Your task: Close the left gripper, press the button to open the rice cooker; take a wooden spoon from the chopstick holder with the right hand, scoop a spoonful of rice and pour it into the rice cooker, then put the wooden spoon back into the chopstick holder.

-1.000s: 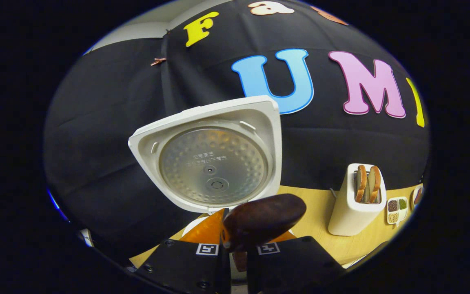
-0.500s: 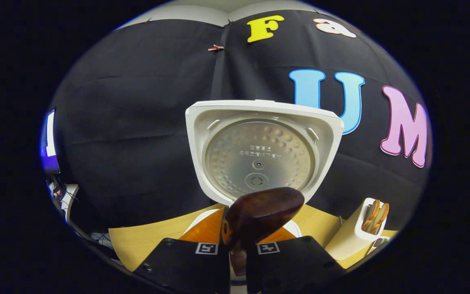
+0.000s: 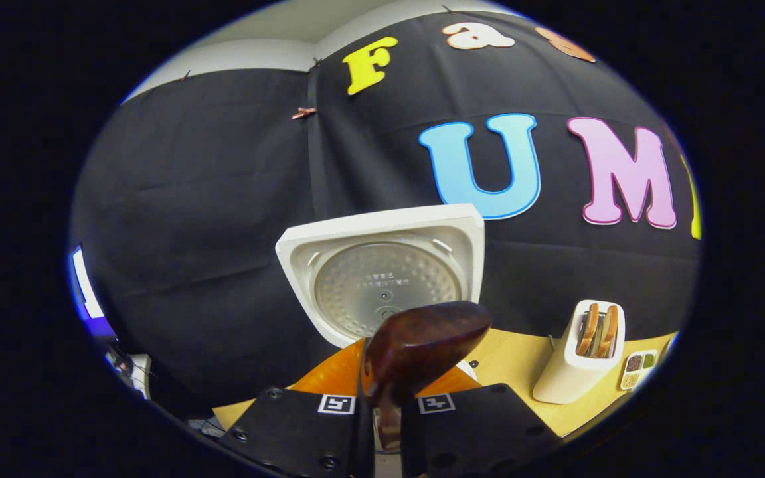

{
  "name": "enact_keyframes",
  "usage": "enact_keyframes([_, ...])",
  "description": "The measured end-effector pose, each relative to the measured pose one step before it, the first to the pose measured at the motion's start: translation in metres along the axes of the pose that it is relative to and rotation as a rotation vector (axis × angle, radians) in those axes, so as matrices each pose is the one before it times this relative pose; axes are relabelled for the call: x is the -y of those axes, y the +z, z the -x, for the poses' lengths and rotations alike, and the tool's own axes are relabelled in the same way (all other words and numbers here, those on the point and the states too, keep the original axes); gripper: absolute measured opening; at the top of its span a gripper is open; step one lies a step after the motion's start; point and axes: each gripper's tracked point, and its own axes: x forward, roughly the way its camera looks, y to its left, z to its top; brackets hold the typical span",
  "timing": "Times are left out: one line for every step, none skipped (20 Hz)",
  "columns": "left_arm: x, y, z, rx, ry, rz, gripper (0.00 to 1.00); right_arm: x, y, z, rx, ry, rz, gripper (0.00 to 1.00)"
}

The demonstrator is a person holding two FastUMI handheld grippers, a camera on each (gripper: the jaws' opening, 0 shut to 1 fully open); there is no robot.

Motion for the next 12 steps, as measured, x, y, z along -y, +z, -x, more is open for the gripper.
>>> enact_keyframes([0.00497,0.00167,0.00016,0.00298,-0.00735,-0.00098,0.96,0.00670,0.00800,0.00902,0.01519,-0.01233,-0.03389,0.19])
enact_keyframes([0.00563,0.00220,-0.00045,0.00395,-0.00785,-0.00198,0.96,0.00727,0.00776,0.00800,0.01471,-0.01077,-0.03200,0.19])
enact_keyframes([0.00611,0.00252,-0.00101,0.00409,-0.00653,-0.00465,0.96,0.00870,0.00797,0.00824,0.01148,-0.01408,-0.02604,0.19])
enact_keyframes([0.00444,0.00097,0.00076,0.00448,-0.00089,-0.00639,0.96,0.01178,0.00736,0.00942,0.01218,-0.01935,-0.02461,0.15])
enact_keyframes([0.00218,0.00222,0.00131,0.01042,0.00791,-0.00656,0.96,0.01383,0.00582,0.01034,0.01057,-0.02639,-0.02686,0.19])
enact_keyframes([0.00252,0.00248,0.00130,0.01352,0.00492,-0.00319,0.96,0.01687,0.00616,0.01259,0.01763,-0.03316,-0.02985,0.19])
enact_keyframes([0.00477,0.00179,0.00064,0.00746,0.00089,0.00364,0.96,0.01675,0.00658,0.01172,0.01703,-0.03340,-0.02950,0.19])
enact_keyframes([0.00579,-0.00045,-0.00014,0.00132,-0.00149,0.00971,0.96,0.01732,0.00629,0.01249,0.01350,-0.03260,-0.02820,0.19])
enact_keyframes([0.00656,-0.00021,0.00073,-0.00001,-0.00496,0.01157,0.96,0.01912,0.00721,0.01328,0.01171,-0.03263,-0.02290,0.19])
enact_keyframes([0.00589,-0.00074,0.00056,0.00040,-0.00178,0.00830,0.96,0.01865,0.00461,0.01330,0.01166,-0.03418,-0.01607,0.19])
enact_keyframes([0.00622,0.00031,0.00007,0.00114,-0.00185,0.00503,0.96,0.02290,0.00709,0.01218,0.01004,-0.03510,-0.00600,0.19])
enact_keyframes([0.00696,-0.00122,0.00127,0.00033,-0.00462,0.00142,0.96,0.02575,0.00599,0.01241,0.00876,-0.03924,-0.00248,0.19])
